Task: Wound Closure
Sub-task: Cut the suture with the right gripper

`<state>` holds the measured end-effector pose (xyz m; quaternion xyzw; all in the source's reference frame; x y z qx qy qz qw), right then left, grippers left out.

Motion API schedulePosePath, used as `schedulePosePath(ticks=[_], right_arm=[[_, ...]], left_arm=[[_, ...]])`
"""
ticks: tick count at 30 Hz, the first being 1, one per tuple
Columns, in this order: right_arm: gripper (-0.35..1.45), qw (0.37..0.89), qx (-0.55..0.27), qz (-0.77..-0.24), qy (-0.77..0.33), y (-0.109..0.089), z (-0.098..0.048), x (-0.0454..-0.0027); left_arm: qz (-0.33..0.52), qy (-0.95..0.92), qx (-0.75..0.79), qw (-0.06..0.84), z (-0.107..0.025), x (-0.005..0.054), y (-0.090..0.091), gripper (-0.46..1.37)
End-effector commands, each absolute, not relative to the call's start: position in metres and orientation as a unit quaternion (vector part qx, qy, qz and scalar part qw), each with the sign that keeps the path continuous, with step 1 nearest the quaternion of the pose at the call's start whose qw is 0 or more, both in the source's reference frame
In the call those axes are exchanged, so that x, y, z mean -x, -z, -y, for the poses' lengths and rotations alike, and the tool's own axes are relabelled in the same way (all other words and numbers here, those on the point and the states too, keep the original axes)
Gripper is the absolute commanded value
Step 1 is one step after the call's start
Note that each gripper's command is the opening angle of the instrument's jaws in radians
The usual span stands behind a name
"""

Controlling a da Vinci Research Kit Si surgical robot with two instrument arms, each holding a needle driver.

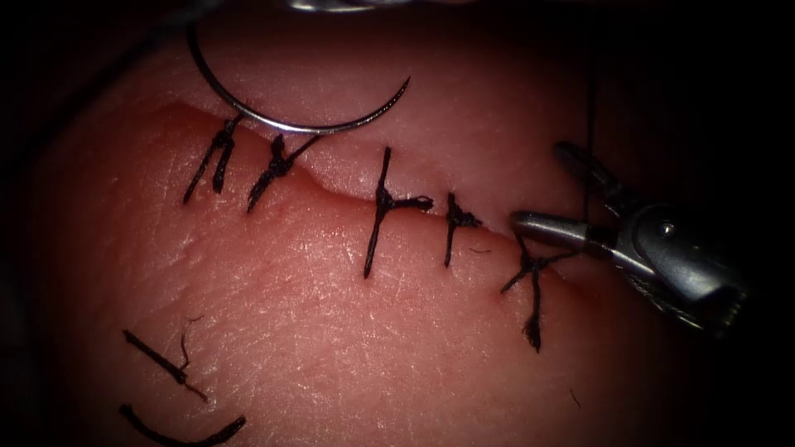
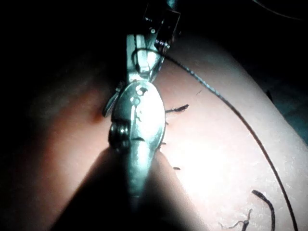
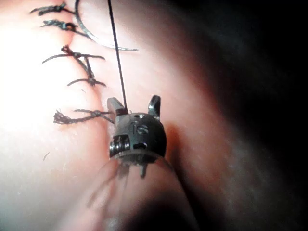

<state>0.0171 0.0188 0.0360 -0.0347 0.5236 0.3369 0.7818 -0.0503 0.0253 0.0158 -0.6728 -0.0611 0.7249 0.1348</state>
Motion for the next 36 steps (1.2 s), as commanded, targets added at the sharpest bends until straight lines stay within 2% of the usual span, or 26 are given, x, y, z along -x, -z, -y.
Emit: schedulePosePath(ticks=[1, 6, 10, 15, 33, 36], right_arm=[[0.80, 0.782, 0.034, -0.523, -0.338, -0.0359, -0.0188, -0.0171], [0.87, 0.782, 0.033, -0.522, -0.339, -0.0355, -0.0190, -0.0171], [1.03, 0.777, 0.035, -0.527, -0.342, -0.0346, -0.0192, -0.0175], [1.12, 0.771, 0.038, -0.533, -0.347, -0.0333, -0.0192, -0.0185], [1.13, 0.768, 0.033, -0.538, -0.344, -0.0314, -0.0184, -0.0212], [1.05, 0.768, 0.033, -0.538, -0.345, -0.0314, -0.0185, -0.0214]], left_arm=[[0.062, -0.725, 0.673, 0.134, -0.0253, 0.0503, -0.0158, -0.35], [0.062, -0.725, 0.673, 0.134, -0.0253, 0.0503, -0.0158, -0.35], [0.055, -0.728, 0.671, 0.131, -0.0258, 0.0503, -0.0155, -0.35], [0.050, -0.730, 0.669, 0.131, -0.0263, 0.0503, -0.0152, -0.35], [0.028, -0.740, 0.659, 0.133, -0.0288, 0.0483, -0.0143, -0.35], [0.027, -0.740, 0.659, 0.134, -0.0289, 0.0483, -0.0138, -0.35]])
